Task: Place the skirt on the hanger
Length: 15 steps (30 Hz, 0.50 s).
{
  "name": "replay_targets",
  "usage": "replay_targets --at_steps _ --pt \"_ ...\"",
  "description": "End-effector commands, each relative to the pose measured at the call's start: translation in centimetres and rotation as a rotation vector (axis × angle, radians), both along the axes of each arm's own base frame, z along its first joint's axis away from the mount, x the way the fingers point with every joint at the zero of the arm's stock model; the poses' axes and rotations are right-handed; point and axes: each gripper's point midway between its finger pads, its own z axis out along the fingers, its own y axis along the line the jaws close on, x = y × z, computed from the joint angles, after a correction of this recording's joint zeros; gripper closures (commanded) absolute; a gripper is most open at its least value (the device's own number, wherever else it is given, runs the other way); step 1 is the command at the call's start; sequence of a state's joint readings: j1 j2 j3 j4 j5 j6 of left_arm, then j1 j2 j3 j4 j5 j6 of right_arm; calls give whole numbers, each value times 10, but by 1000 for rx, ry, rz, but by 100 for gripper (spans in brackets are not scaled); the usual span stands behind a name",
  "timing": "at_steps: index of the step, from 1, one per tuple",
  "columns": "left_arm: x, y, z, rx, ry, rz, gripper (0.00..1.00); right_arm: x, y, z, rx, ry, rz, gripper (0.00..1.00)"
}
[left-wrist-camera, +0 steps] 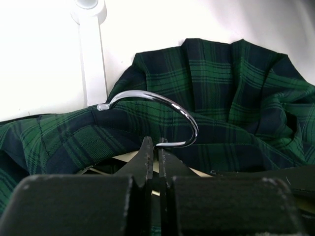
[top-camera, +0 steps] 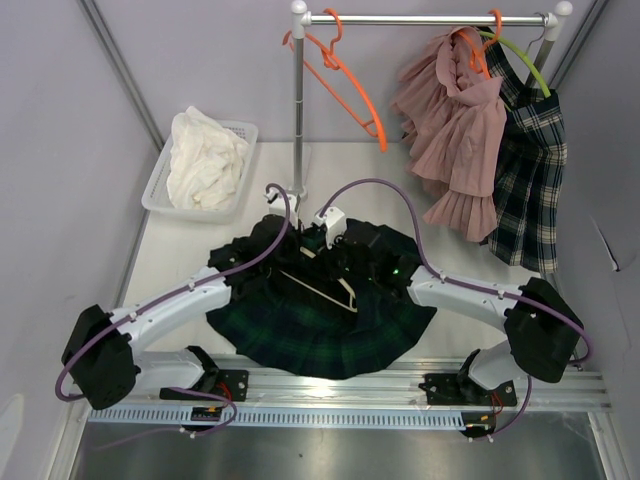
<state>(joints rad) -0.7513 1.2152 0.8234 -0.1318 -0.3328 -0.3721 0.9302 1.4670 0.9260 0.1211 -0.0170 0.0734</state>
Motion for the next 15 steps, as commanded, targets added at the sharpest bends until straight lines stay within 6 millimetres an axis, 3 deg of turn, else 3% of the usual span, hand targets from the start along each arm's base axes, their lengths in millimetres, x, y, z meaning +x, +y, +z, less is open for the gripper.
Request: replay_targets --at_steps 1,2,4,9,15 --pt "-5 -14 39 -105 -4 -52 96 7 7 28 66 -57 0 100" --pt "-6 -11 44 -107 -9 -52 89 7 3 26 63 -54 -3 100" --pt "-7 -4 51 -97 -16 -48 85 8 -1 26 70 -49 -4 100" --pt "-10 0 72 -89 -42 -73 58 5 -10 30 77 -60 -15 100" --pt "-20 -9 87 -111 -44 -163 46 8 -17 29 76 -57 -33 100"
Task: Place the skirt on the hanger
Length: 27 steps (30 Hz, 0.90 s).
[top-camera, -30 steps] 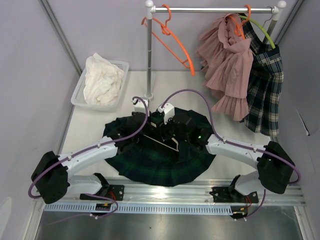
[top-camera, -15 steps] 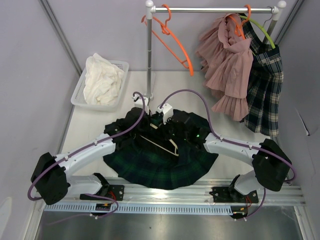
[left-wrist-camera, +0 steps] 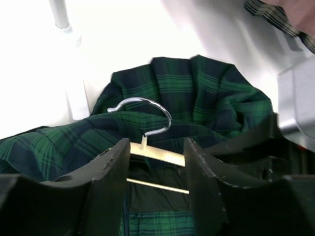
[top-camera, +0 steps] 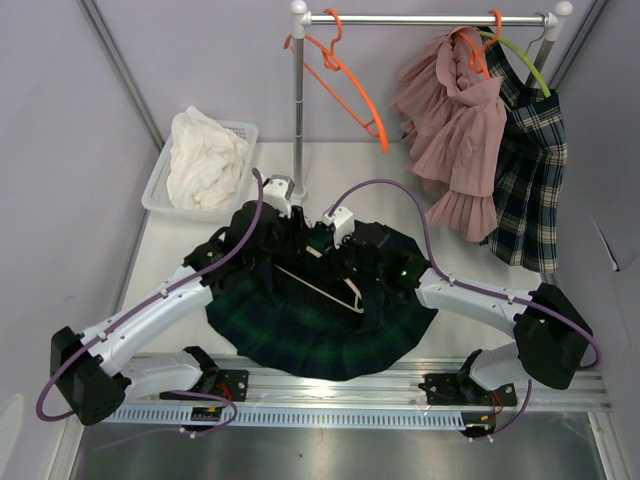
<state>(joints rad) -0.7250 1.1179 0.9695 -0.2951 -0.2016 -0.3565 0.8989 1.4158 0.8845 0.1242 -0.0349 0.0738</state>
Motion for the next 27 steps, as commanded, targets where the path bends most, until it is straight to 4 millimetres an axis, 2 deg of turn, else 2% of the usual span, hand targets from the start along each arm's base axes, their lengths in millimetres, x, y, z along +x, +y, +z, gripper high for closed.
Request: replay_targets --at_steps 1,2,3,5,8,10,12,13,14,20,21,24,27 --pt "-8 -4 22 -19 -14 -66 46 6 -4 26 59 -56 -26 100" --pt "-7 0 24 -10 -16 -46 46 7 -5 26 57 -57 -33 100" --pt "-10 9 17 22 12 -20 48 9 -8 28 64 -58 -42 100" --pt "-12 27 16 56 12 49 57 9 -11 27 63 -57 -49 100" --pt "-27 44 1 83 63 84 63 11 -16 27 62 -58 -59 100" --pt "-36 55 -17 126 110 127 61 13 -20 27 61 -59 -71 100" --pt "-44 65 -33 154 126 154 47 13 -21 27 65 -59 -71 100" --pt "-45 63 -34 139 120 148 42 14 -21 29 72 -61 -71 100" --pt "-50 64 -46 143 137 136 41 14 -22 29 72 -60 -72 100" --pt "-55 46 -76 174 188 96 35 14 -23 34 81 -69 -68 100" --pt "-56 44 -86 209 208 92 34 14 -22 35 82 -71 -66 100" --pt "-54 41 -101 258 225 101 34 13 -23 35 78 -70 -62 100" --pt "-43 45 -102 305 204 160 33 11 -24 36 82 -70 -61 100"
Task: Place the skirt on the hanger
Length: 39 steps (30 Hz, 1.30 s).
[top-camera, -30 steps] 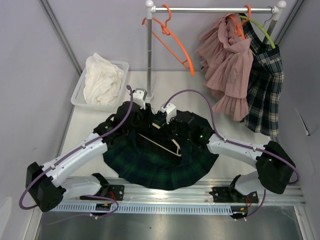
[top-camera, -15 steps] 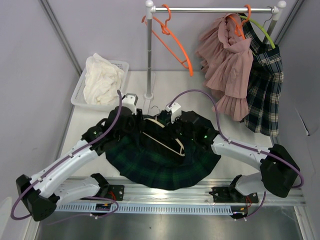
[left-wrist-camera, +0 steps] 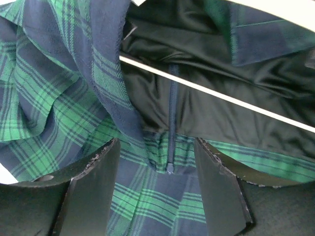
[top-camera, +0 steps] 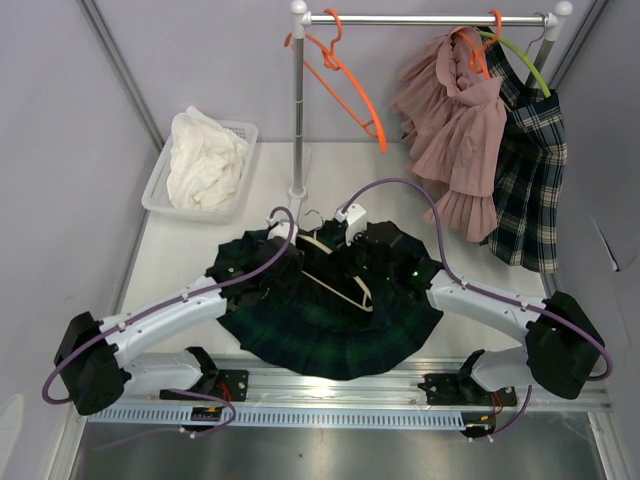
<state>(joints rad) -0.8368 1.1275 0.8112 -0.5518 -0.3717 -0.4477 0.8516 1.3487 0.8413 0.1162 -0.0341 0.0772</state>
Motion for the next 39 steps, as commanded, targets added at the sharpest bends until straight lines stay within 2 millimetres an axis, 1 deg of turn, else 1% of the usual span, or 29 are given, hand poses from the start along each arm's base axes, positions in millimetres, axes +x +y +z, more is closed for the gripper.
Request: replay_targets --at_steps 1,2,3,4,6,7,8,9,10,12,13,14,15,18,20,21,23,24,25,26,27,28,31,33,34,36,37,39 --pt "19 3 7 37 -69 83 33 4 -2 31 68 -65 -12 100" --pt "24 10 7 81 -87 109 33 3 -2 32 71 -65 -10 100" --pt "29 10 11 102 -96 120 34 3 -2 33 74 -67 -9 100" --pt "33 11 9 138 -88 127 37 2 -3 34 75 -68 -9 100" --pt "41 11 17 167 -112 139 42 1 -4 36 77 -73 -7 100" --pt "45 9 22 183 -118 138 52 -1 -5 37 78 -76 -5 100" --pt "49 8 30 185 -133 142 57 -1 -5 38 79 -78 -5 100" --pt "52 9 34 202 -140 144 63 -2 -6 38 78 -79 -3 100" --pt "58 6 42 217 -149 133 72 -3 -7 41 84 -83 -1 100" --pt "62 6 48 228 -149 130 81 -5 -8 44 89 -89 2 100" --pt "62 7 50 241 -147 126 91 -7 -8 48 97 -97 6 100" --pt "66 3 65 224 -169 124 97 -7 -9 50 96 -103 7 100" --pt "67 2 70 217 -172 116 100 -9 -11 51 94 -104 6 100" --pt "72 -3 107 181 -215 105 100 -12 -15 60 92 -130 3 100" --pt "73 5 115 210 -210 107 100 -14 -17 70 102 -148 2 100" --pt "77 4 132 184 -235 112 100 -14 -18 73 98 -156 3 100" --pt "77 10 139 198 -233 109 100 -16 -20 74 85 -163 1 100" --pt "78 9 154 172 -252 113 100 -14 -23 78 77 -182 -18 100" --pt "77 12 159 174 -258 109 100 -14 -24 79 73 -185 -24 100" --pt "78 14 168 168 -273 118 100 -14 -25 79 68 -187 -36 100" --pt "78 20 174 177 -274 125 100 -14 -26 81 69 -189 -39 100" --pt "80 30 178 185 -275 141 100 -14 -27 81 68 -190 -43 100" --pt "84 43 191 180 -287 160 100 -13 -29 83 51 -211 -45 100" --pt "88 54 192 178 -284 180 100 -14 -28 82 39 -218 -50 100" --pt "92 64 194 184 -283 200 100 -14 -28 82 36 -222 -49 100" --pt "96 72 191 196 -267 205 100 -14 -27 81 36 -225 -53 100" --pt "100 83 189 207 -259 234 100 -14 -27 79 34 -224 -53 100" --pt "103 90 178 206 -226 235 100 -14 -25 80 41 -225 -51 100"
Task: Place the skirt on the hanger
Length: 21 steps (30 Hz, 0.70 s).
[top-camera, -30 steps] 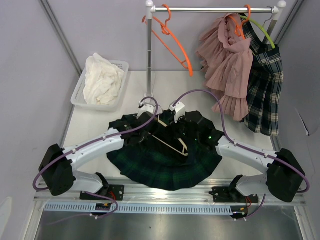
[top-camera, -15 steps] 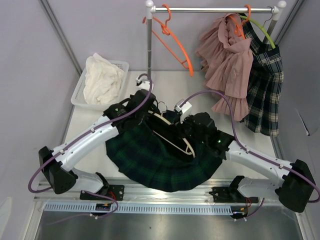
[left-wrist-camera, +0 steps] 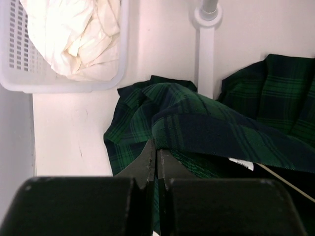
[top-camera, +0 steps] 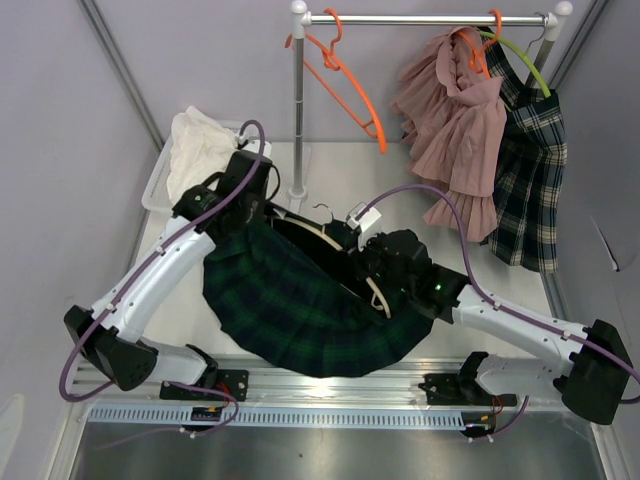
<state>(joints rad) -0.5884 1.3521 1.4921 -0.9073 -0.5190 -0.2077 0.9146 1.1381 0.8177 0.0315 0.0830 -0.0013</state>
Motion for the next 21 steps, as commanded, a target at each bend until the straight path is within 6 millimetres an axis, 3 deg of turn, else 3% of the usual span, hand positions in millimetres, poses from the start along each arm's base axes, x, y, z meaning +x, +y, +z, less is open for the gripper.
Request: replay_targets --at_steps 1,5,11,15,18,19,21 --pt "11 35 21 14 -59 60 100 8 0 30 37 -74 -24 100" --pt "16 38 -6 1 -7 56 100 8 0 31 31 -72 -22 100" --pt "20 24 -22 -52 13 19 100 2 0 47 0 -69 -44 100" --pt "23 13 -9 -111 -18 -9 99 -8 -3 78 -32 -108 -48 100" --pt "26 2 18 -168 -65 -47 100 -19 -3 96 -22 -118 -23 100" --pt "27 -3 37 -200 -102 -67 100 -21 -4 98 -36 -113 -20 100" --pt "26 -6 54 -212 -129 -78 100 -25 -3 97 -56 -118 -21 100"
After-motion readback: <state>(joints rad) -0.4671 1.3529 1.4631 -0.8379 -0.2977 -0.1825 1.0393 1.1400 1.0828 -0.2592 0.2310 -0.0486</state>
